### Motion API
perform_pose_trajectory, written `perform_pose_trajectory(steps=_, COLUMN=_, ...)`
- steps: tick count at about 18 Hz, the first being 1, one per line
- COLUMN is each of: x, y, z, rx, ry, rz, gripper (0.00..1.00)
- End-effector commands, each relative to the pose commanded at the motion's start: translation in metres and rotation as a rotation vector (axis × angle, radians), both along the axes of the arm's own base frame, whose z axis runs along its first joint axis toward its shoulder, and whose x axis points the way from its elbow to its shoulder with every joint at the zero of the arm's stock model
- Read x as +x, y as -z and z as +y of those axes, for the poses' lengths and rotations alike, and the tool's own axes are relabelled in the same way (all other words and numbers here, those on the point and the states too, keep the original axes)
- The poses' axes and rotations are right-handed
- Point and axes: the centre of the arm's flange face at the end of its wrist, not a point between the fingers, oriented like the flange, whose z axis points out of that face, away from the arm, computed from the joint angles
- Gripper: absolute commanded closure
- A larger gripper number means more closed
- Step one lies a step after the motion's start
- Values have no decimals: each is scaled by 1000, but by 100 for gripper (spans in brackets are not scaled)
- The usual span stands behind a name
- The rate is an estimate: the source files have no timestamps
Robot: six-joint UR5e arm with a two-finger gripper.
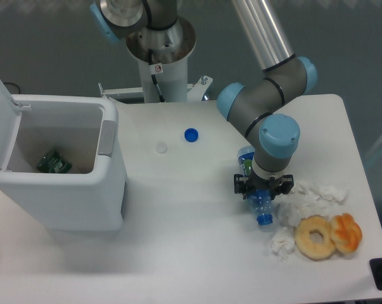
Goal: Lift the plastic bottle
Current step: 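Lift the grasped bottle and carry it toward the white trash bin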
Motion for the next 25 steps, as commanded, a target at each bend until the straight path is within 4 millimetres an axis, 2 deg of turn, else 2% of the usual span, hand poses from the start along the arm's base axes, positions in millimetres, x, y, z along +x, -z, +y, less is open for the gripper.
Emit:
perform_pose_trajectory(steps=1, x=-1, y=-4, z=2, rx=2, ry=1, rz=7, gripper=28)
perform_pose_trajectory(steps=4, x=1, y=-37, z=4, rx=29, ry=8, rz=54, gripper=28)
perform_pose_trajectory(steps=6, x=6, y=-70, z=12, rx=60, ry=21, rz=96, gripper=28)
perform_pose_trajectory(steps=8, x=25, y=-98, z=34, rx=92, ry=69, rz=138, gripper=28)
perform_pose_trajectory(steps=9, x=34, y=-115, z=52, rx=116, ry=97, rz=161, gripper=28)
perform_pose_trajectory(steps=11, x=65, y=-127, z=84, rx=131, ry=166, rz=175, gripper=28)
perform_pose_trajectory(steps=14, x=110, y=-164, z=111, rx=172, ry=272, rz=221, gripper=29)
perform_pose_trajectory(steps=18, x=157, y=-175, z=136, rx=165, ry=487, rz=246, gripper=33)
perform_pose_trajectory(steps=22, x=191, y=-196, z=145, rx=188, ry=549, rz=271, gripper=33)
perform_pose_trajectory(steps=25, x=200, y=-199, z=150, rx=197, ry=564, rz=273, gripper=33)
